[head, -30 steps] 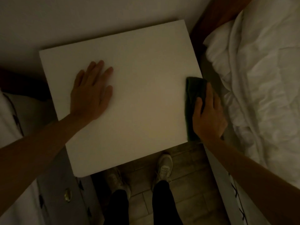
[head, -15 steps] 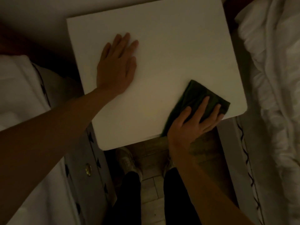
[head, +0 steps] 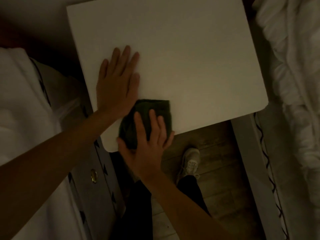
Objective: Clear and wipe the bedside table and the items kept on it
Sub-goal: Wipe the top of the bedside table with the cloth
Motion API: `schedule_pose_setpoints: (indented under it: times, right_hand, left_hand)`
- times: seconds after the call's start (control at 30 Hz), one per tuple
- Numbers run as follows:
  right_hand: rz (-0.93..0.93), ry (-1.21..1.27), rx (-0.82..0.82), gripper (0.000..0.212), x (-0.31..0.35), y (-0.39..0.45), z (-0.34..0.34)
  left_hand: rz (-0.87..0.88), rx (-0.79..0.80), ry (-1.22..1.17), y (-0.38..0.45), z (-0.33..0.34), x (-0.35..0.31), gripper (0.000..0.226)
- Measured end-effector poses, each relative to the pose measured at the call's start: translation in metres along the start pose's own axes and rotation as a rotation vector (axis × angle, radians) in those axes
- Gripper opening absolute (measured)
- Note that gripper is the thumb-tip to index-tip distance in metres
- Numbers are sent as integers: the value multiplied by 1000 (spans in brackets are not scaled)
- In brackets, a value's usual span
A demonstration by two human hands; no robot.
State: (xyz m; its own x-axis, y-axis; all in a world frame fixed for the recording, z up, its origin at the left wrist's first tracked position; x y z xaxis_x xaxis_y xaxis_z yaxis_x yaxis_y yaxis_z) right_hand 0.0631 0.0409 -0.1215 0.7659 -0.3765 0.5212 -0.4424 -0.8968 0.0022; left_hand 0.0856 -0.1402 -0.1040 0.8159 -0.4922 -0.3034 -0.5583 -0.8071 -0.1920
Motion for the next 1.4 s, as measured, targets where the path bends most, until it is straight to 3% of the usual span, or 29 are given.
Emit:
schedule_pose_setpoints:
  times: [0.13, 0.37, 0.53, 0.63, 0.73, 0.8, 0.93, 1.03, 1.1, 1.13, 1.23, 1.3, 1.4]
  right_hand:
    - [-167, -13, 44, 78, 13, -10, 8]
    - [-621, -84, 122, 37, 18, -20, -16]
    - [-938, -182, 397, 22, 5, -25, -29]
    - [-1031, -287, 613, 30, -7, -27, -42]
    - [-1009, -305, 732, 36, -18, -18, -76]
    - [-911, -252, 782, 41, -20, -4, -107]
    - [-631, -2, 842, 36, -3, 16, -169]
    - [-393, 239, 792, 53, 15, 39, -221]
    - [-302, 328, 740, 66, 30, 54, -254]
    - [-298, 390, 699, 65, 43, 59, -272]
    - [-304, 572, 595, 51, 72, 76, -317]
    - [-318, 568, 592, 50, 93, 89, -339]
    - [-375, 488, 635, 66, 124, 106, -366]
  left_hand:
    - [-39, -53, -127, -41, -2, 10, 52]
    - [-90, 33, -214, -106, 8, 29, 54]
    - [-239, 200, -95, -149, 27, 5, 64]
    - [-311, 363, -47, -162, 32, -21, 73]
    - [-290, 551, -48, -166, 35, -50, 82]
    - [-245, 646, -71, -166, 27, -75, 67]
    - [-371, 803, -710, -177, -5, -118, 37]
    - [-430, 870, -893, -180, -44, -148, 32]
    - [-402, 807, -1061, -171, -83, -169, 35]
    - [-377, 725, -1171, -164, -105, -177, 35]
    - [-299, 516, -1291, -143, -166, -185, 66]
    - [-260, 382, -1284, -130, -207, -188, 59]
    - [-265, 171, -1383, -124, -259, -180, 44]
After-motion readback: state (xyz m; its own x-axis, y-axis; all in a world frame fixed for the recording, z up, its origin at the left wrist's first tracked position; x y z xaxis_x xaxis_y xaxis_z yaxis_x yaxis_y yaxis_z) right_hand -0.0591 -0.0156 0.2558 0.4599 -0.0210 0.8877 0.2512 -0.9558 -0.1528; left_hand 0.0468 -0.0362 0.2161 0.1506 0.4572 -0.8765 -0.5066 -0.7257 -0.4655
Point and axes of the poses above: each hand's wrist, its own y-axis towards the middle knuckle, its own z-axis out of the palm, x = y × z, the point moved 10 cm from there along y, towards the middle knuckle, and after that the axes turned 10 degrees about x, right-handed, at the moved point
